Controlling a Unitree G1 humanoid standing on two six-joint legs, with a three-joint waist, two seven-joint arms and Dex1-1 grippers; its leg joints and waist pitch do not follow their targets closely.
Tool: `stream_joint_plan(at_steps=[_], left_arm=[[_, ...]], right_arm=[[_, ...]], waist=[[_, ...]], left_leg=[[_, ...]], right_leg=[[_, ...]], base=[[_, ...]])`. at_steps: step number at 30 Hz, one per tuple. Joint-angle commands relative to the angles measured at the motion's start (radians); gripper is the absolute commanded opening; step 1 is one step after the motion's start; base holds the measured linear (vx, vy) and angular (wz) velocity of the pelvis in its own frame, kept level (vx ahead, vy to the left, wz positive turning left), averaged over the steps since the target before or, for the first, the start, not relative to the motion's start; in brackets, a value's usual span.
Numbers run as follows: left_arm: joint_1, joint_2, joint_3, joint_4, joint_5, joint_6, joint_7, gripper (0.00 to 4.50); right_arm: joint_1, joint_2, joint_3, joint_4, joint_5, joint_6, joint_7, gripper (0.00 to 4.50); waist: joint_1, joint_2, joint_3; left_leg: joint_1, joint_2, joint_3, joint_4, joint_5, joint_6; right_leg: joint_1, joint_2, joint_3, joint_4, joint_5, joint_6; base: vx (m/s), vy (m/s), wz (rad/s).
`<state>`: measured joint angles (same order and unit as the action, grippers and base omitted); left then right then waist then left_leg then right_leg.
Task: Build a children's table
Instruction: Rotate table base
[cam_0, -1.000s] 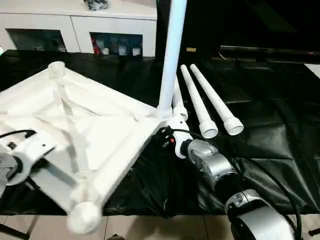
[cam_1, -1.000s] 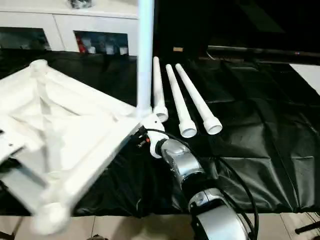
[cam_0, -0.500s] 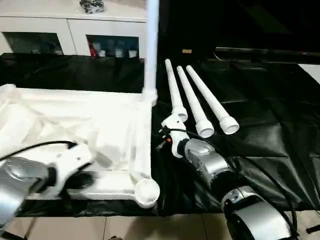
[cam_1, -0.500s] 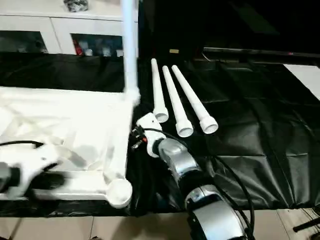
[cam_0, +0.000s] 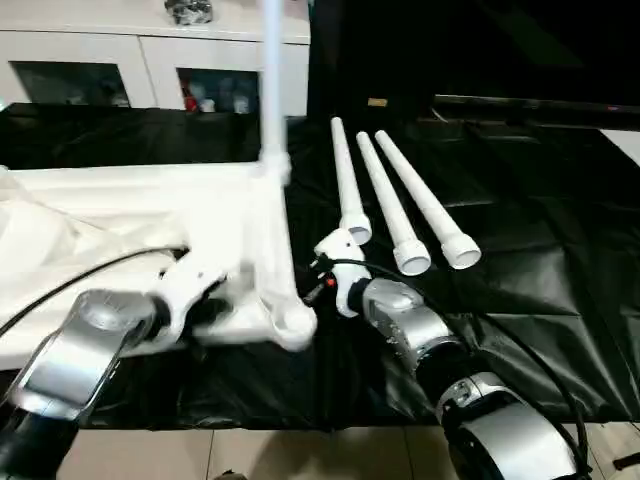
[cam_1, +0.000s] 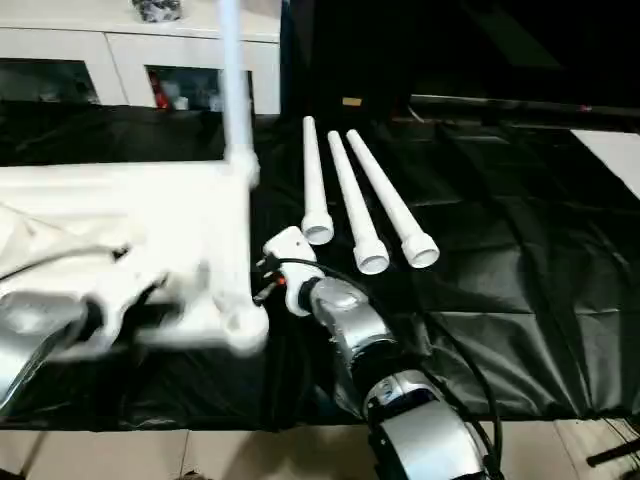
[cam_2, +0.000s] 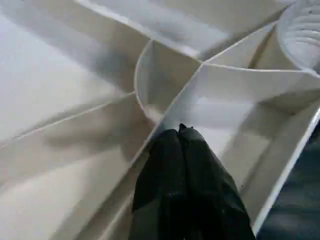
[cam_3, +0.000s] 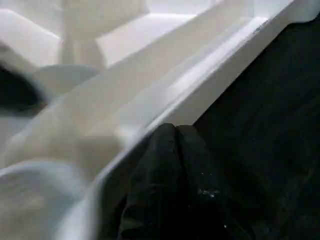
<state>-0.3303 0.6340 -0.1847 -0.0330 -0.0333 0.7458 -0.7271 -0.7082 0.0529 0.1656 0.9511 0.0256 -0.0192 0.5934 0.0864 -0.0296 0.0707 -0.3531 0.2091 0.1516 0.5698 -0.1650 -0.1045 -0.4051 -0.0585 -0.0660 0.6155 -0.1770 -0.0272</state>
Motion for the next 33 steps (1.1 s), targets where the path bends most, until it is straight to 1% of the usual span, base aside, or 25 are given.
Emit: stream_joint_plan(at_steps=[1,7,8,9,10,11,12,14,15,16,17,18,19,20,22,23,24,25,26,28,29,30,31,32,33], left_arm=[[-0.028,-0.007,-0.002,0.031,0.033,-0.024,0.041,0.00],[-0.087,-0.064,-0.001,0.138,0.056,-0.125,0.100,0.00],[-0.094,-0.074,-0.003,0.136,0.049,-0.123,0.098,0.00],[-0.095,-0.075,-0.003,0.135,0.048,-0.122,0.098,0.00],[-0.092,-0.077,0.001,0.112,0.035,-0.112,0.087,0.00],[-0.086,-0.075,0.008,0.083,0.022,-0.104,0.075,0.00],[-0.084,-0.074,0.010,0.073,0.018,-0.102,0.072,0.00],[-0.079,-0.070,0.031,0.028,-0.008,-0.090,0.054,0.00],[-0.081,-0.070,0.044,0.012,-0.017,-0.078,0.054,0.00],[-0.088,-0.073,0.061,0.001,-0.032,-0.065,0.053,0.21],[-0.090,-0.072,0.065,-0.004,-0.037,-0.065,0.050,0.33],[-0.092,-0.072,0.070,-0.011,-0.044,-0.074,0.045,0.41],[-0.095,-0.076,0.079,-0.013,-0.048,-0.080,0.052,0.44],[-0.103,-0.094,0.103,-0.019,-0.060,-0.092,0.072,0.44],[-0.107,-0.114,0.125,-0.027,-0.072,-0.102,0.092,0.66],[-0.108,-0.139,0.147,-0.029,-0.079,-0.118,0.123,0.78],[-0.104,-0.161,0.163,-0.036,-0.080,-0.137,0.158,0.83],[-0.095,-0.189,0.177,-0.042,-0.076,-0.186,0.197,0.83],[-0.077,-0.220,0.186,-0.059,-0.069,-0.233,0.238,0.83],[-0.033,-0.314,0.219,-0.100,-0.078,-0.229,0.339,0.83],[-0.008,-0.354,0.227,-0.123,-0.073,-0.227,0.389,0.83],[0.037,-0.422,0.232,-0.164,-0.068,-0.257,0.457,0.83],[0.054,-0.440,0.228,-0.179,-0.066,-0.264,0.469,0.83],[0.081,-0.460,0.218,-0.207,-0.057,-0.278,0.487,0.83],[0.099,-0.471,0.210,-0.225,-0.050,-0.286,0.498,0.83]], right_arm=[[-0.007,-0.014,-0.007,-0.066,0.009,0.002,0.018,0.04],[0.032,-0.046,-0.051,-0.250,0.044,0.068,-0.010,0.04],[0.040,-0.051,-0.069,-0.305,0.059,0.110,-0.028,0.04],[0.042,-0.052,-0.070,-0.313,0.061,0.117,-0.031,0.04],[0.042,-0.058,-0.084,-0.352,0.062,0.169,-0.061,0.04],[0.033,-0.068,-0.095,-0.378,0.056,0.233,-0.094,0.04],[0.029,-0.072,-0.097,-0.384,0.053,0.258,-0.102,0.04],[-0.010,-0.090,-0.114,-0.366,0.065,0.303,-0.099,0.04],[-0.032,-0.096,-0.131,-0.339,0.076,0.302,-0.106,0.21],[-0.057,-0.104,-0.147,-0.305,0.079,0.291,-0.127,0.39],[-0.065,-0.108,-0.152,-0.292,0.075,0.286,-0.142,0.39],[-0.077,-0.113,-0.162,-0.277,0.072,0.292,-0.163,0.39],[-0.084,-0.116,-0.166,-0.268,0.067,0.292,-0.176,0.61],[-0.094,-0.122,-0.172,-0.263,0.057,0.298,-0.203,0.61],[-0.088,-0.126,-0.175,-0.289,0.054,0.322,-0.221,0.83],[-0.077,-0.127,-0.174,-0.316,0.058,0.338,-0.215,0.86],[-0.063,-0.129,-0.173,-0.349,0.060,0.354,-0.212,0.94],[-0.047,-0.132,-0.173,-0.388,0.062,0.373,-0.210,1.19],[-0.025,-0.136,-0.173,-0.436,0.066,0.395,-0.205,1.19],[0.033,-0.152,-0.169,-0.553,0.056,0.403,-0.213,1.30],[0.069,-0.154,-0.183,-0.618,0.070,0.403,-0.220,1.38],[0.137,-0.154,-0.225,-0.739,0.083,0.404,-0.271,1.38],[0.162,-0.155,-0.236,-0.778,0.084,0.398,-0.291,1.38],[0.221,-0.153,-0.252,-0.859,0.090,0.384,-0.304,1.38],[0.260,-0.152,-0.261,-0.913,0.096,0.375,-0.308,1.38]], waist=[[-0.001,0.026,-0.065],[0.002,0.026,-0.071],[0.002,0.027,-0.073],[0.004,0.029,-0.074],[0.002,0.027,-0.074],[0.002,0.035,-0.072],[0.002,0.031,-0.073],[0.000,0.031,-0.069],[-0.002,0.029,-0.067],[-0.003,0.025,-0.064],[-0.002,0.027,-0.064],[-0.003,0.016,-0.062],[-0.002,0.020,-0.062],[-0.004,0.021,-0.062],[-0.003,0.010,-0.064],[-0.002,0.013,-0.065],[-0.002,0.012,-0.067],[0.001,0.012,-0.068],[0.004,0.014,-0.072],[0.003,0.011,-0.073],[0.006,0.012,-0.077],[0.009,0.010,-0.074],[0.007,0.009,-0.075],[0.011,0.021,-0.078],[0.011,0.011,-0.077]], left_leg=[[0.005,0.011,0.004,-0.067,-0.298,-0.018],[0.002,0.010,0.005,-0.063,-0.226,-0.011],[0.003,0.010,0.006,-0.063,-0.222,-0.012],[0.004,0.011,0.005,-0.063,-0.211,-0.012],[0.002,0.011,0.004,-0.063,-0.205,-0.013],[0.004,0.010,0.004,-0.063,-0.206,-0.019],[0.005,0.010,0.004,-0.063,-0.208,-0.025],[0.004,0.009,0.005,-0.063,-0.229,-0.030],[0.004,0.008,0.006,-0.063,-0.245,-0.032],[0.003,0.008,0.008,-0.062,-0.256,-0.031],[0.004,0.008,0.007,-0.062,-0.257,-0.033],[0.002,0.007,0.009,-0.063,-0.253,-0.030],[0.003,0.007,0.007,-0.063,-0.247,-0.031],[0.003,0.007,0.008,-0.062,-0.246,-0.030],[0.003,0.007,0.010,-0.061,-0.219,-0.028],[0.001,0.007,0.010,-0.061,-0.207,-0.027],[0.000,0.008,0.010,-0.059,-0.194,-0.024],[-0.001,0.009,0.009,-0.059,-0.186,-0.021],[-0.002,0.010,0.009,-0.058,-0.167,-0.016],[-0.006,0.013,0.010,-0.056,-0.137,-0.012],[-0.005,0.011,0.011,-0.053,-0.128,-0.006],[-0.008,0.013,0.011,-0.053,-0.128,-0.001],[-0.008,0.014,0.011,-0.055,-0.130,0.000],[-0.007,0.012,0.010,-0.053,-0.137,-0.001],[-0.009,0.011,0.012,-0.053,-0.147,0.003]], right_leg=[[0.045,-0.065,0.049,-0.077,-0.296,-0.155],[0.051,-0.062,0.049,-0.067,-0.177,-0.173],[0.052,-0.062,0.049,-0.065,-0.166,-0.175],[0.052,-0.061,0.048,-0.063,-0.141,-0.177],[0.054,-0.061,0.048,-0.061,-0.131,-0.180],[0.052,-0.059,0.047,-0.060,-0.121,-0.184],[0.054,-0.059,0.047,-0.060,-0.117,-0.188],[0.053,-0.060,0.047,-0.063,-0.146,-0.188],[0.053,-0.062,0.048,-0.066,-0.172,-0.189],[0.051,-0.063,0.048,-0.070,-0.204,-0.180],[0.050,-0.063,0.047,-0.069,-0.219,-0.178],[0.050,-0.063,0.047,-0.072,-0.242,-0.168],[0.050,-0.064,0.048,-0.071,-0.247,-0.166],[0.048,-0.062,0.048,-0.072,-0.250,-0.160],[0.050,-0.062,0.047,-0.072,-0.228,-0.159],[0.051,-0.061,0.047,-0.067,-0.207,-0.159],[0.054,-0.059,0.047,-0.065,-0.173,-0.160],[0.056,-0.061,0.047,-0.065,-0.156,-0.160],[0.058,-0.061,0.047,-0.061,-0.124,-0.160],[0.062,-0.059,0.048,-0.057,-0.059,-0.161],[0.062,-0.060,0.046,-0.056,-0.048,-0.162],[0.063,-0.060,0.047,-0.059,-0.043,-0.153],[0.063,-0.060,0.047,-0.060,-0.053,-0.148],[0.062,-0.061,0.046,-0.062,-0.080,-0.138],[0.061,-0.059,0.047,-0.069,-0.100,-0.119]], base=[[0.000,0.000,0.00],[0.000,0.000,0.00],[0.000,0.000,0.00],[0.000,0.000,0.00],[0.000,0.000,0.00],[0.000,0.000,0.00],[0.000,0.000,0.00],[0.000,0.000,0.00],[0.000,0.000,0.00],[0.000,0.000,0.00],[0.000,0.000,0.00],[0.000,0.000,0.00],[0.000,0.000,0.00],[0.000,0.000,0.00],[0.000,0.000,0.00],[0.000,0.000,0.00],[0.000,0.000,0.00],[0.000,0.000,0.00],[0.000,0.000,0.00],[0.000,0.000,0.00],[0.000,0.000,0.00],[0.000,0.000,0.00],[0.000,0.000,0.00],[0.000,0.000,0.00],[0.000,0.000,0.00]])
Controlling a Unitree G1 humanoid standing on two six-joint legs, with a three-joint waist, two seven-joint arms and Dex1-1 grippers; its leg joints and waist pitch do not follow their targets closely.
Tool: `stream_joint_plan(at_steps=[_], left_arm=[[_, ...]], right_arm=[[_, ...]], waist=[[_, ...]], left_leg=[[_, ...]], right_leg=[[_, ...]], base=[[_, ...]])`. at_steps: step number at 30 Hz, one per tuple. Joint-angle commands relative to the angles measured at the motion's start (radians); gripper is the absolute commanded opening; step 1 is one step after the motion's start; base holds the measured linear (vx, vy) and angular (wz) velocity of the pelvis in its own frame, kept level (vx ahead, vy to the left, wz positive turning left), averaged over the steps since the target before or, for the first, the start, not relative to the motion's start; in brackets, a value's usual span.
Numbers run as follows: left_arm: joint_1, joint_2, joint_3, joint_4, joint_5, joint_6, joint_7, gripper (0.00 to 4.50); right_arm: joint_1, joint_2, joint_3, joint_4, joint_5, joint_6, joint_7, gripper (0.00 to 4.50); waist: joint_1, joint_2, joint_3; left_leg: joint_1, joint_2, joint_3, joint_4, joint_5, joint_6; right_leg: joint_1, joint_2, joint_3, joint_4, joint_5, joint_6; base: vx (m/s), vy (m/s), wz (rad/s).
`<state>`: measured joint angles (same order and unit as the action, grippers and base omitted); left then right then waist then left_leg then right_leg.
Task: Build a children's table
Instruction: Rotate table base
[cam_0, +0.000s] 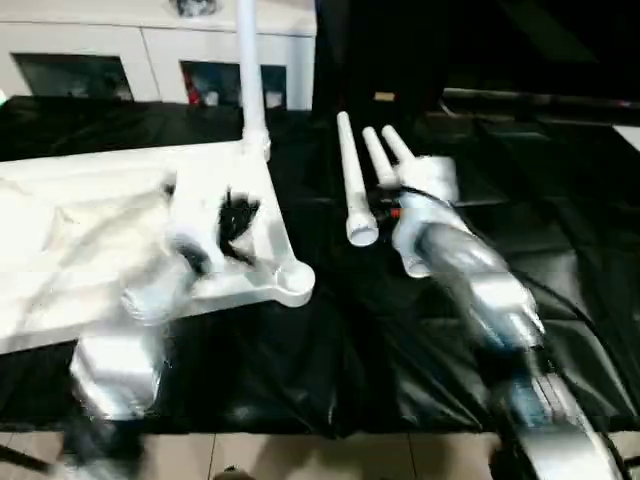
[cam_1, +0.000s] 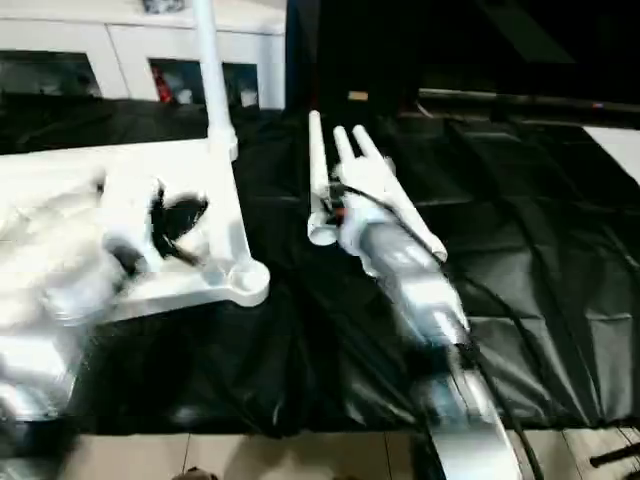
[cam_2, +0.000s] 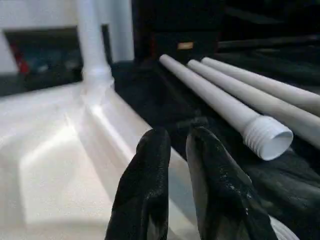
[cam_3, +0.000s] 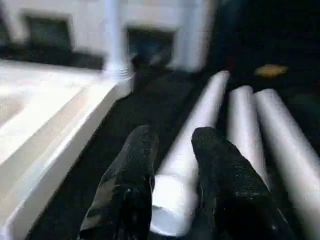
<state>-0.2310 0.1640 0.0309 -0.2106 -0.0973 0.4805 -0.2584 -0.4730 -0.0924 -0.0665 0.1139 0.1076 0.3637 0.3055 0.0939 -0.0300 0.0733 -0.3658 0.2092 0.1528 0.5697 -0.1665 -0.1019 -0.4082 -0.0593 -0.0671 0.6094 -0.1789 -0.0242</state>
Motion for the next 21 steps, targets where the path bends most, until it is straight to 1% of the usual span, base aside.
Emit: stream_joint_plan(at_steps=[1,2,3,4,5,6,7,8,9,10,11,12,13,14,15,16,17,18,19,20,21], left_arm=[[0.026,-0.034,0.003,-0.079,-0.005,-0.006,0.044,0.83],[0.026,-0.034,0.003,-0.079,-0.005,-0.006,0.044,0.83],[0.061,-0.071,0.009,-0.115,-0.021,-0.004,0.069,0.83],[0.076,-0.069,-0.006,-0.126,-0.007,-0.004,0.076,0.83],[0.076,-0.069,-0.006,-0.126,-0.007,-0.004,0.076,0.83],[0.093,-0.058,-0.038,-0.131,0.032,-0.037,0.079,0.83],[0.099,-0.055,-0.052,-0.133,0.049,-0.057,0.081,0.83],[0.102,-0.057,-0.059,-0.131,0.060,-0.065,0.088,0.83],[0.101,-0.058,-0.060,-0.129,0.060,-0.068,0.089,0.83],[0.100,-0.070,-0.061,-0.122,0.057,-0.078,0.098,0.83],[0.094,-0.076,-0.065,-0.114,0.059,-0.081,0.104,0.83],[0.090,-0.079,-0.066,-0.108,0.060,-0.084,0.106,0.83],[0.086,-0.086,-0.066,-0.105,0.058,-0.081,0.108,0.83],[0.084,-0.090,-0.065,-0.103,0.057,-0.078,0.109,0.83],[0.083,-0.098,-0.062,-0.100,0.058,-0.074,0.124,0.83],[0.083,-0.100,-0.060,-0.099,0.058,-0.073,0.128,0.83],[0.084,-0.102,-0.060,-0.098,0.059,-0.073,0.132,0.83],[0.087,-0.101,-0.061,-0.095,0.066,-0.082,0.141,0.83],[0.087,-0.100,-0.061,-0.094,0.067,-0.084,0.141,0.83],[0.088,-0.099,-0.059,-0.094,0.068,-0.084,0.141,0.83],[0.088,-0.098,-0.057,-0.094,0.068,-0.083,0.141,0.83]], right_arm=[[0.093,-0.006,-0.035,-0.161,0.033,0.011,-0.009,1.38],[0.093,-0.006,-0.035,-0.161,0.033,0.011,-0.009,1.38],[0.194,-0.003,-0.036,-0.282,0.057,0.038,0.015,1.38],[0.253,0.002,-0.036,-0.333,0.087,0.048,0.037,1.38],[0.253,0.002,-0.036,-0.333,0.087,0.048,0.037,1.38],[0.334,0.007,-0.030,-0.393,0.125,0.061,0.067,1.38],[0.366,0.006,-0.025,-0.419,0.139,0.067,0.073,1.38],[0.402,-0.012,-0.003,-0.425,0.127,0.066,0.086,1.38],[0.408,-0.014,0.000,-0.424,0.124,0.062,0.088,1.38],[0.441,-0.028,0.020,-0.422,0.110,0.046,0.090,1.38],[0.448,-0.033,0.026,-0.416,0.103,0.039,0.088,1.38],[0.448,-0.032,0.029,-0.412,0.100,0.037,0.084,1.38],[0.445,-0.030,0.030,-0.416,0.100,0.041,0.079,1.38],[0.442,-0.029,0.030,-0.418,0.099,0.045,0.077,1.38],[0.425,-0.027,0.030,-0.411,0.097,0.053,0.074,1.38],[0.420,-0.027,0.030,-0.407,0.097,0.054,0.075,1.38],[0.416,-0.028,0.030,-0.405,0.098,0.056,0.075,1.38],[0.399,-0.032,0.037,-0.389,0.098,0.052,0.076,1.38],[0.393,-0.031,0.040,-0.381,0.097,0.050,0.076,1.38],[0.386,-0.034,0.049,-0.370,0.099,0.047,0.082,1.38],[0.383,-0.037,0.055,-0.365,0.098,0.044,0.087,1.38]], waist=[[0.004,0.020,-0.078],[0.003,0.016,-0.076],[0.005,0.025,-0.072],[0.002,0.022,-0.069],[0.002,0.020,-0.066],[-0.001,0.017,-0.065],[0.004,0.013,-0.066],[-0.001,0.012,-0.062],[-0.002,0.015,-0.061],[-0.006,0.011,-0.061],[-0.008,0.014,-0.055],[-0.019,0.019,-0.048],[-0.025,0.021,-0.044],[-0.045,0.039,-0.033],[-0.043,0.064,-0.028],[-0.015,0.048,-0.033],[0.006,0.057,-0.042],[-0.008,0.006,-0.028],[-0.017,-0.027,-0.024],[-0.014,-0.006,-0.031],[-0.011,0.009,-0.036]], left_leg=[[0.004,0.011,0.011,-0.054,-0.167,0.001],[0.002,0.012,0.009,-0.055,-0.180,0.001],[0.003,0.008,0.009,-0.059,-0.223,0.002],[0.004,0.010,0.007,-0.061,-0.260,0.005],[0.003,0.008,0.008,-0.062,-0.280,0.008],[0.003,0.006,0.007,-0.062,-0.295,0.009],[0.006,0.004,0.006,-0.061,-0.309,0.017],[0.004,0.002,0.005,-0.062,-0.328,0.017],[0.015,0.000,0.003,-0.060,-0.378,0.007],[0.017,-0.002,0.002,-0.059,-0.396,0.004],[0.036,-0.004,0.000,-0.057,-0.466,-0.001],[0.063,-0.008,-0.003,-0.051,-0.555,0.004],[0.073,-0.009,-0.006,-0.050,-0.590,0.009],[0.112,0.005,-0.015,-0.051,-0.702,0.023],[0.065,0.072,-0.040,-0.133,-0.848,0.042],[-0.065,0.044,-0.070,-0.169,-0.890,0.052],[-0.028,0.005,-0.049,-0.137,-0.831,0.109],[0.000,-0.052,-0.044,0.024,-0.529,0.125],[-0.011,-0.060,-0.029,0.133,-0.358,0.127],[-0.054,-0.022,-0.045,0.169,-0.194,0.145],[-0.073,-0.004,-0.050,0.129,-0.206,0.150]], right_leg=[[0.063,-0.056,0.048,-0.071,-0.129,-0.105],[0.063,-0.056,0.046,-0.071,-0.146,-0.101],[0.060,-0.056,0.043,-0.082,-0.230,-0.082],[0.056,-0.055,0.043,-0.089,-0.287,-0.067],[0.054,-0.054,0.042,-0.097,-0.330,-0.051],[0.052,-0.053,0.040,-0.098,-0.371,-0.039],[0.048,-0.055,0.040,-0.108,-0.446,-0.002],[0.044,-0.055,0.038,-0.117,-0.514,0.022],[0.038,-0.056,0.034,-0.127,-0.605,0.050],[0.040,-0.056,0.032,-0.130,-0.638,0.061],[0.032,-0.050,0.021,-0.144,-0.718,0.079],[0.026,-0.038,-0.002,-0.161,-0.785,0.086],[0.029,-0.032,-0.020,-0.172,-0.806,0.088],[0.033,-0.007,-0.082,-0.204,-0.794,0.089],[0.113,-0.009,-0.085,-0.071,-0.573,0.052],[0.217,-0.037,-0.060,0.080,-0.389,0.025],[0.177,-0.027,0.001,0.084,-0.372,0.019],[0.131,-0.173,0.029,-0.138,-0.939,0.008],[0.109,-0.207,0.018,-0.193,-1.142,0.042],[0.163,-0.268,0.026,-0.193,-1.109,-0.034],[0.202,-0.248,-0.015,-0.173,-0.967,-0.072]], base=[[0.000,0.000,0.00],[0.000,0.000,0.00],[0.000,0.000,0.00],[0.000,0.000,0.00],[0.000,0.000,0.00],[0.000,0.000,0.00],[0.000,0.000,0.00],[0.000,0.000,0.00],[0.000,0.000,0.00],[0.000,0.000,0.00],[0.000,0.000,0.00],[0.000,0.000,0.00],[0.000,0.000,0.00],[0.000,0.000,0.00],[0.000,0.000,0.00],[-0.052,0.012,0.02],[-0.027,-0.019,0.33],[-0.027,-0.019,0.33],[0.062,-0.011,0.50],[0.078,0.036,0.57],[0.078,0.036,0.57]])
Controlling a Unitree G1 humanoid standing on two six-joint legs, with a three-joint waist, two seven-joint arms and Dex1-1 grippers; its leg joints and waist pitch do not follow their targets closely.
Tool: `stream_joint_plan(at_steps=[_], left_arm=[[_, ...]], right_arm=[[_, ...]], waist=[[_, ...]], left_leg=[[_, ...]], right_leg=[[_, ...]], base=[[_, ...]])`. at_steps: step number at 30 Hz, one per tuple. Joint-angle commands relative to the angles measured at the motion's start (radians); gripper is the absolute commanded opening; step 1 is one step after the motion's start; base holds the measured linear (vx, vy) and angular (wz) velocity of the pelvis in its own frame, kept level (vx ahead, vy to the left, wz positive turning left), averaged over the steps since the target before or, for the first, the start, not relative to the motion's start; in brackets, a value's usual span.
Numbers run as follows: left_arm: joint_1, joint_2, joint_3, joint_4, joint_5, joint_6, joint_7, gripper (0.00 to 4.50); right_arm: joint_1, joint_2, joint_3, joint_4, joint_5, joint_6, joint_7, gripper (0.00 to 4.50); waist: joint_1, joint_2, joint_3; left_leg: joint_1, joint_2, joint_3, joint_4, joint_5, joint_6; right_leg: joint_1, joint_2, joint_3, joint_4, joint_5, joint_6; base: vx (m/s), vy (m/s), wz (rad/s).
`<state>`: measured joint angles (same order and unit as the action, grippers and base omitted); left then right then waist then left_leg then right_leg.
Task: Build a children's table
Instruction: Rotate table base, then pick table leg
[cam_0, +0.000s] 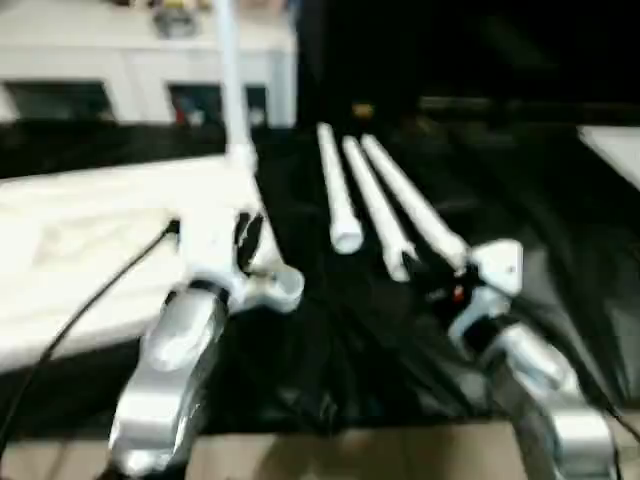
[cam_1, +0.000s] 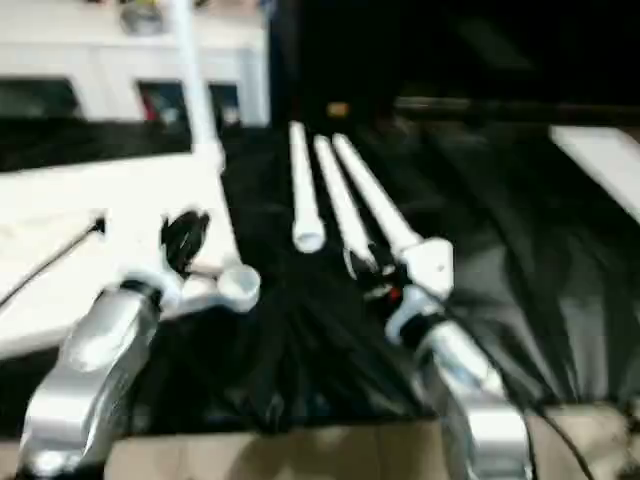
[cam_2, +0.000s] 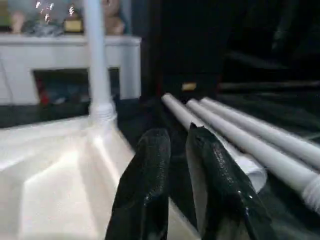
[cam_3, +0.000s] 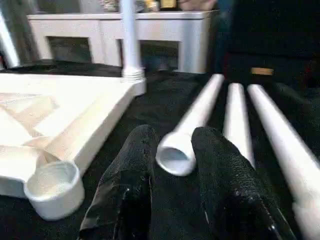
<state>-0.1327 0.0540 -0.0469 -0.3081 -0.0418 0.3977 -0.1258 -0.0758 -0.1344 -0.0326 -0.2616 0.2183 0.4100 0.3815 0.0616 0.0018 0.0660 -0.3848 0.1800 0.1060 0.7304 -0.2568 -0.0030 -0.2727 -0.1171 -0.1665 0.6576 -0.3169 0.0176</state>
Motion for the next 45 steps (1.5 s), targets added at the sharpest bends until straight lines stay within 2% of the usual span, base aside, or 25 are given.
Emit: stream_joint_plan(at_steps=[1,2,3,4,5,6,7,8,9,10,11,12,13,14,15,16,18,21,27,29,30,33,38,42,45], left_arm=[[-0.010,0.014,0.022,0.003,0.013,0.000,0.009,0.83],[-0.009,0.018,0.023,0.002,0.017,0.001,0.011,0.83],[-0.009,0.019,0.024,0.002,0.018,0.001,0.011,0.83],[-0.009,0.019,0.024,0.002,0.018,0.001,0.011,0.83],[-0.007,0.020,0.022,0.002,0.017,-0.001,0.005,0.83],[-0.007,0.020,0.022,0.002,0.017,-0.001,0.005,0.83],[-0.008,0.021,0.020,0.002,0.017,-0.002,0.006,0.83],[-0.008,0.021,0.020,0.002,0.017,-0.002,0.006,0.83],[-0.005,0.014,0.016,0.003,0.004,-0.023,0.000,0.83],[-0.003,0.010,0.015,0.002,-0.006,-0.038,-0.005,0.83],[-0.003,0.016,0.007,-0.002,-0.013,-0.031,-0.020,0.83],[-0.005,0.023,0.002,0.000,-0.014,-0.021,-0.027,0.83],[-0.006,0.026,0.000,0.001,-0.014,-0.015,-0.029,0.83],[-0.011,0.037,-0.004,0.009,-0.010,-0.007,-0.038,0.83],[-0.011,0.037,-0.004,0.009,-0.010,-0.007,-0.038,0.83],[-0.017,0.047,-0.006,0.019,-0.007,-0.007,-0.049,0.83],[-0.033,0.065,-0.006,0.047,-0.012,-0.003,-0.084,0.83],[-0.055,0.080,-0.012,0.072,-0.025,-0.008,-0.123,1.10],[-0.097,0.105,-0.027,0.098,-0.044,-0.003,-0.176,1.56],[-0.125,0.135,-0.034,0.102,-0.041,0.015,-0.184,1.62],[-0.127,0.139,-0.031,0.099,-0.041,0.024,-0.182,1.60],[-0.116,0.149,-0.028,0.073,-0.042,0.047,-0.189,1.90],[-0.076,0.181,-0.016,0.011,-0.047,0.089,-0.214,2.40],[-0.054,0.215,-0.010,-0.032,-0.072,0.124,-0.235,2.64],[-0.031,0.255,-0.006,-0.091,-0.118,0.165,-0.290,2.96]], right_arm=[[-0.018,0.000,0.033,0.020,-0.014,-0.010,0.017,1.38],[-0.020,0.001,0.036,0.024,-0.007,-0.014,0.020,1.38],[-0.023,0.005,0.030,0.026,0.002,-0.004,0.015,1.38],[-0.023,0.005,0.030,0.026,0.002,-0.004,0.015,1.38],[-0.028,0.005,0.021,0.029,0.008,0.003,0.009,1.38],[-0.028,0.005,0.021,0.029,0.008,0.003,0.009,1.38],[-0.030,0.005,0.017,0.030,0.011,0.006,0.008,1.38],[-0.030,0.005,0.017,0.030,0.011,0.006,0.008,1.38],[-0.039,0.008,0.009,0.035,0.012,0.022,-0.011,1.38],[-0.044,0.010,0.006,0.036,0.011,0.033,-0.023,1.38],[-0.053,0.008,0.007,0.038,0.003,0.055,-0.042,1.38],[-0.069,0.006,0.004,0.041,-0.005,0.102,-0.067,1.38],[-0.075,0.005,0.004,0.043,-0.008,0.117,-0.075,1.38],[-0.097,0.001,-0.001,0.053,0.000,0.163,-0.084,1.38],[-0.097,0.001,-0.001,0.053,0.000,0.163,-0.084,1.38],[-0.118,-0.003,-0.009,0.071,0.016,0.167,-0.073,1.38],[-0.184,-0.018,-0.018,0.151,-0.021,0.109,-0.091,1.67],[-0.291,-0.022,-0.042,0.283,-0.045,0.124,-0.140,1.79],[-0.481,-0.041,-0.058,0.564,-0.072,0.078,-0.182,2.36],[-0.649,-0.035,-0.061,0.852,-0.077,0.001,-0.191,2.47],[-0.687,-0.030,-0.060,0.923,-0.076,-0.022,-0.191,2.53],[-0.760,-0.023,-0.065,1.060,-0.080,-0.066,-0.201,2.73],[-0.886,-0.006,-0.102,1.275,-0.084,-0.146,-0.231,3.23],[-0.954,-0.006,-0.125,1.405,-0.086,-0.204,-0.278,3.43],[-0.988,-0.012,-0.146,1.483,-0.075,-0.227,-0.321,3.79]], waist=[[0.023,-0.012,-0.033],[0.015,0.025,-0.056],[-0.036,0.064,-0.065],[-0.034,0.066,-0.082],[-0.048,0.057,-0.086],[-0.040,0.045,-0.077],[-0.037,0.039,-0.071],[-0.035,0.025,-0.062],[-0.036,-0.011,-0.054],[-0.031,-0.035,-0.056],[0.015,-0.070,-0.056],[0.026,-0.073,-0.075],[0.031,-0.070,-0.076],[0.030,-0.053,-0.078],[0.018,-0.026,-0.081],[0.009,-0.010,-0.086],[0.005,-0.004,-0.089],[0.001,0.002,-0.076],[-0.001,0.002,-0.064],[-0.006,-0.004,-0.063],[-0.005,0.001,-0.067],[-0.004,-0.002,-0.061],[0.000,-0.009,-0.062],[0.004,-0.009,-0.044],[0.006,-0.012,-0.026]], left_leg=[[-0.035,0.027,0.000,-0.057,-0.130,0.061],[0.022,0.034,-0.009,-0.140,-0.158,0.059],[0.128,0.084,-0.071,-0.200,-0.287,0.078],[0.194,0.119,-0.114,-0.206,-0.337,0.080],[0.193,0.128,-0.143,-0.205,-0.229,0.156],[0.177,0.124,-0.126,-0.199,-0.147,0.228],[0.163,0.121,-0.108,-0.206,-0.125,0.252],[0.139,0.104,-0.071,-0.224,-0.102,0.287],[0.114,0.063,-0.027,-0.224,-0.164,0.266],[0.100,0.024,0.002,-0.207,-0.234,0.227],[0.051,-0.072,0.033,-0.078,-0.210,0.165],[0.009,-0.050,-0.011,-0.047,-0.032,0.099],[-0.008,-0.048,-0.022,-0.061,0.048,0.070],[-0.015,-0.038,-0.029,-0.099,0.199,0.014],[0.004,-0.019,-0.028,-0.152,0.349,-0.008],[0.017,-0.002,-0.025,-0.143,0.401,-0.015],[0.026,0.010,-0.023,-0.146,0.328,-0.046],[0.030,0.023,-0.012,-0.169,0.080,-0.080],[0.036,0.029,0.009,-0.186,-0.143,-0.101],[0.032,0.026,0.015,-0.184,-0.126,-0.086],[0.024,0.026,0.019,-0.181,-0.102,-0.079],[0.023,0.029,0.028,-0.181,-0.079,-0.058],[0.011,0.031,0.032,-0.177,0.042,0.011],[0.010,0.037,0.039,-0.174,0.078,0.063],[0.011,0.040,0.042,-0.180,0.038,0.055]], right_leg=[[0.076,-0.168,0.060,-0.222,-0.743,-0.133],[0.069,-0.059,0.016,-0.178,-0.472,-0.160],[-0.014,0.036,0.016,-0.071,-0.278,-0.151],[-0.065,0.037,0.036,-0.011,-0.172,-0.152],[-0.108,0.049,0.063,0.049,-0.070,-0.072],[-0.143,0.040,0.081,0.075,-0.026,-0.011],[-0.150,0.038,0.085,0.083,0.005,0.006],[-0.157,0.033,0.094,0.075,0.079,0.009],[-0.135,0.007,0.125,-0.007,0.144,-0.036],[-0.109,-0.011,0.156,-0.062,0.124,-0.051],[-0.028,-0.105,0.280,-0.165,-0.214,-0.077],[0.024,-0.135,0.302,-0.146,-0.248,-0.159],[0.033,-0.122,0.288,-0.124,-0.138,-0.165],[0.018,-0.077,0.250,-0.080,0.216,-0.198],[-0.027,-0.006,0.193,-0.043,0.468,-0.175],[-0.048,0.018,0.179,-0.035,0.540,-0.178],[-0.048,0.009,0.178,-0.038,0.493,-0.225],[-0.048,-0.006,0.175,-0.064,0.279,-0.273],[-0.058,-0.021,0.175,-0.088,-0.005,-0.264],[-0.062,-0.026,0.176,-0.091,-0.032,-0.265],[-0.054,-0.027,0.174,-0.092,-0.032,-0.265],[-0.063,-0.024,0.174,-0.091,-0.005,-0.268],[-0.068,-0.021,0.170,-0.065,0.201,-0.313],[-0.085,-0.015,0.165,-0.059,0.272,-0.340],[-0.092,-0.016,0.164,-0.063,0.217,-0.341]], base=[[0.089,0.074,0.70],[0.098,0.060,0.62],[0.098,0.060,0.62],[0.152,0.024,0.27],[0.170,0.034,0.11],[0.170,0.034,0.11],[0.128,0.024,0.06],[0.118,-0.025,0.01],[0.118,-0.025,0.01],[0.107,-0.091,0.07],[0.106,-0.089,0.11],[0.106,-0.089,0.11],[0.114,-0.048,-0.03],[0.090,-0.042,-0.06],[0.090,-0.042,-0.06],[0.000,0.000,0.00],[0.000,0.000,0.00],[0.000,0.000,0.00],[0.000,0.000,0.00],[-0.032,-0.002,-0.01],[0.000,0.000,0.00],[0.000,0.000,0.00],[0.000,0.000,0.00],[0.000,0.000,0.00],[0.000,0.000,0.00]])
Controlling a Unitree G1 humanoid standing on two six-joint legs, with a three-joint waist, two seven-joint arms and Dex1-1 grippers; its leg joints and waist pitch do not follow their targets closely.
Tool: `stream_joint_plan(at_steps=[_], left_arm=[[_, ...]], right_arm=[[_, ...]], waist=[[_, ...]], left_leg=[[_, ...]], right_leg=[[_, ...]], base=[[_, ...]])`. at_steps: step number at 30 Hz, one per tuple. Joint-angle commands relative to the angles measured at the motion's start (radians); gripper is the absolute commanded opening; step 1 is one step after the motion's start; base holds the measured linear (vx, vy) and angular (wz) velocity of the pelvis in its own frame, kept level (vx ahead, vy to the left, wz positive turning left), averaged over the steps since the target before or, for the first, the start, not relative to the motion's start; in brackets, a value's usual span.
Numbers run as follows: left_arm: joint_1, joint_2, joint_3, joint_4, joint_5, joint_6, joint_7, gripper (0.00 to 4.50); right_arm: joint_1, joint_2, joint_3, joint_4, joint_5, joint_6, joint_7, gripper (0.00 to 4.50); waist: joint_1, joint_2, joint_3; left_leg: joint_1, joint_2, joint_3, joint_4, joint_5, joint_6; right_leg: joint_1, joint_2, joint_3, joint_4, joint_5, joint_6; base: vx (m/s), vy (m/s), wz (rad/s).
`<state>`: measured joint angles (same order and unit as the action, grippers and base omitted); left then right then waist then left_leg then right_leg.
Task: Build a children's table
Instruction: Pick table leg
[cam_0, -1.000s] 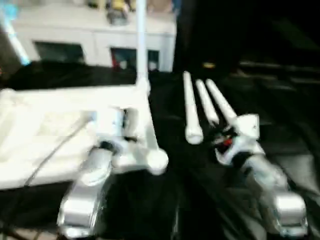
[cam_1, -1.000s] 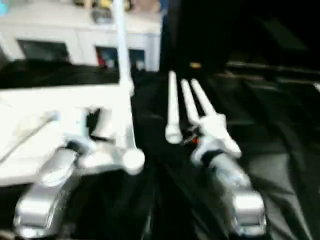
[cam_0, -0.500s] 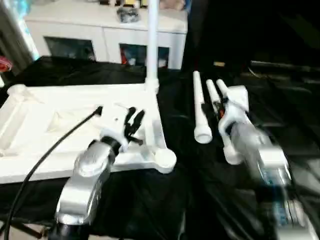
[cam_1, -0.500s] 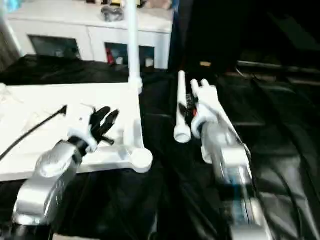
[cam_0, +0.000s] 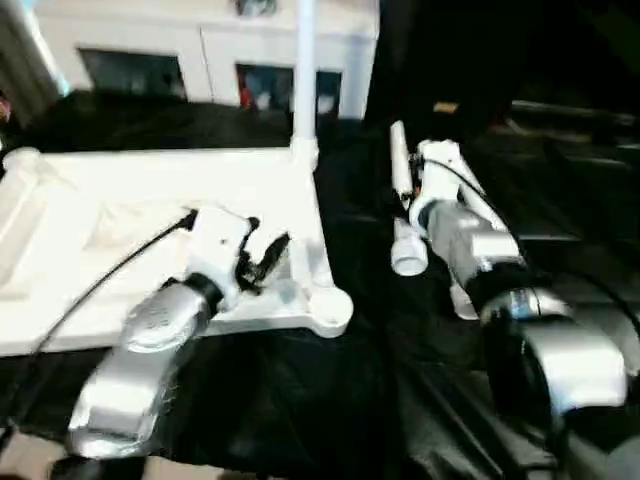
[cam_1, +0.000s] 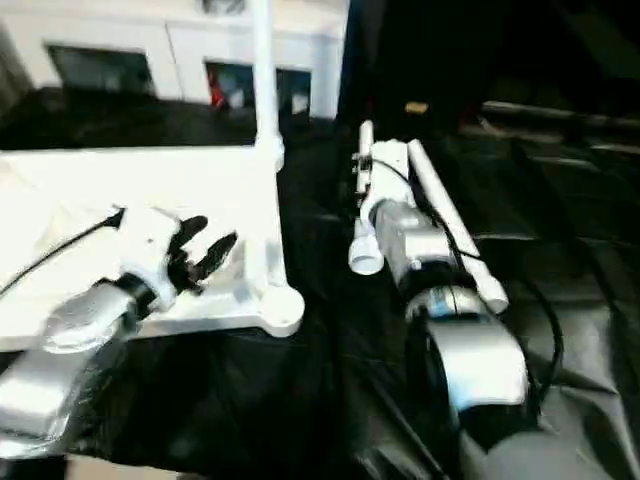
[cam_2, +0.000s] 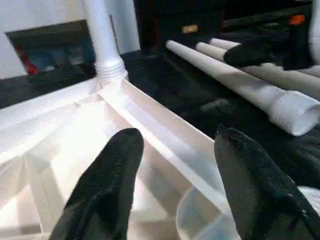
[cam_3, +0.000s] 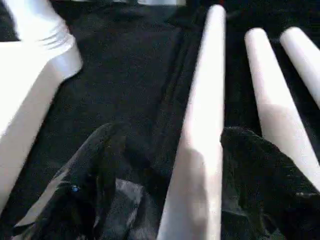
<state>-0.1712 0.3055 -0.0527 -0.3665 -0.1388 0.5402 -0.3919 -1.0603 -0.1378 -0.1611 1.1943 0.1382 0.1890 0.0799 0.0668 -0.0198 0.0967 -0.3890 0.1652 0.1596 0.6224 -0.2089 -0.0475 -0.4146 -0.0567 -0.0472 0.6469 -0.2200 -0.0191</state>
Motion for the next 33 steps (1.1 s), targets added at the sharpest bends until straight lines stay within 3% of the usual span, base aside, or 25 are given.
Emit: stream_joint_plan(at_steps=[1,3,5,6,8,9,13,15,20,26,27,33], left_arm=[[0.016,0.015,0.004,-0.051,-0.026,0.033,-0.035,3.02],[0.031,0.029,0.014,-0.083,-0.030,0.056,-0.039,3.23],[0.045,0.037,0.023,-0.109,-0.031,0.075,-0.037,3.33],[0.064,0.050,0.037,-0.141,-0.033,0.101,-0.034,3.41],[0.070,0.058,0.041,-0.155,-0.038,0.114,-0.032,3.41],[0.082,0.068,0.048,-0.178,-0.048,0.132,-0.029,3.66],[0.102,0.085,0.062,-0.217,-0.053,0.159,-0.026,3.86],[0.103,0.091,0.066,-0.227,-0.053,0.169,-0.029,4.18],[0.091,0.105,0.066,-0.232,-0.057,0.188,-0.034,4.46],[0.064,0.120,0.057,-0.232,-0.077,0.218,-0.051,4.46],[0.056,0.127,0.046,-0.229,-0.075,0.218,-0.059,4.46],[0.037,0.150,0.028,-0.226,-0.095,0.230,-0.084,4.50]], right_arm=[[-0.010,-0.009,-0.025,0.044,0.011,-0.007,-0.020,3.82],[-0.017,-0.010,-0.034,0.068,0.014,-0.008,-0.017,4.07],[-0.023,-0.012,-0.040,0.085,0.013,-0.010,-0.016,4.17],[-0.030,-0.017,-0.052,0.105,0.013,-0.006,-0.021,4.22],[-0.035,-0.020,-0.058,0.118,0.012,-0.006,-0.025,4.22],[-0.040,-0.023,-0.065,0.132,0.012,-0.001,-0.018,4.22],[-0.050,-0.031,-0.065,0.146,0.008,0.032,0.019,4.22],[-0.059,-0.034,-0.067,0.153,0.008,0.072,0.047,4.22],[-0.086,-0.049,-0.076,0.163,0.009,0.157,0.076,4.22],[-0.107,-0.071,-0.052,0.176,-0.030,0.273,0.101,4.22],[-0.106,-0.077,-0.061,0.176,-0.025,0.298,0.101,4.22],[-0.103,-0.090,-0.079,0.176,-0.019,0.322,0.089,3.77]], waist=[[0.002,0.009,-0.052],[0.001,0.002,-0.037],[0.002,0.003,-0.031],[0.000,-0.003,-0.018],[-0.002,-0.001,-0.012],[-0.002,-0.004,-0.002],[-0.005,-0.012,0.011],[-0.004,-0.010,0.019],[-0.005,-0.015,0.022],[-0.004,-0.014,0.024],[-0.003,-0.010,0.019],[-0.004,-0.014,0.014]], left_leg=[[0.015,0.056,-0.011,-0.073,-0.022,0.092],[0.011,0.056,-0.007,-0.075,-0.010,0.094],[0.012,0.058,-0.004,-0.076,-0.016,0.095],[0.008,0.060,-0.004,-0.078,-0.021,0.093],[0.012,0.060,-0.002,-0.079,-0.018,0.089],[0.011,0.058,-0.001,-0.080,-0.016,0.088],[0.012,0.060,-0.001,-0.081,0.006,0.098],[0.014,0.062,-0.001,-0.082,0.006,0.099],[0.017,0.062,0.002,-0.082,0.018,0.095],[0.018,0.063,0.001,-0.083,0.026,0.080],[0.018,0.062,0.001,-0.082,0.031,0.076],[0.018,0.062,0.002,-0.082,0.018,0.064]], right_leg=[[0.052,-0.078,0.047,-0.052,0.107,-0.301],[0.050,-0.077,0.049,-0.052,0.119,-0.299],[0.049,-0.079,0.050,-0.053,0.101,-0.299],[0.048,-0.082,0.051,-0.053,0.090,-0.299],[0.045,-0.080,0.051,-0.053,0.083,-0.300],[0.043,-0.079,0.052,-0.054,0.083,-0.301],[0.043,-0.080,0.054,-0.052,0.099,-0.306],[0.041,-0.082,0.054,-0.053,0.084,-0.314],[0.043,-0.084,0.057,-0.053,0.089,-0.318],[0.042,-0.084,0.056,-0.054,0.078,-0.323],[0.045,-0.085,0.057,-0.052,0.085,-0.324],[0.048,-0.088,0.057,-0.053,0.079,-0.329]], base=[[0.000,0.000,0.00],[0.000,0.000,0.00],[0.000,0.000,0.00],[0.000,0.000,0.00],[0.000,0.000,0.00],[0.000,0.000,0.00],[0.000,0.000,0.00],[0.000,0.000,0.00],[0.000,0.000,0.00],[0.000,0.000,0.00],[0.000,0.000,0.00],[0.000,0.000,0.00]])
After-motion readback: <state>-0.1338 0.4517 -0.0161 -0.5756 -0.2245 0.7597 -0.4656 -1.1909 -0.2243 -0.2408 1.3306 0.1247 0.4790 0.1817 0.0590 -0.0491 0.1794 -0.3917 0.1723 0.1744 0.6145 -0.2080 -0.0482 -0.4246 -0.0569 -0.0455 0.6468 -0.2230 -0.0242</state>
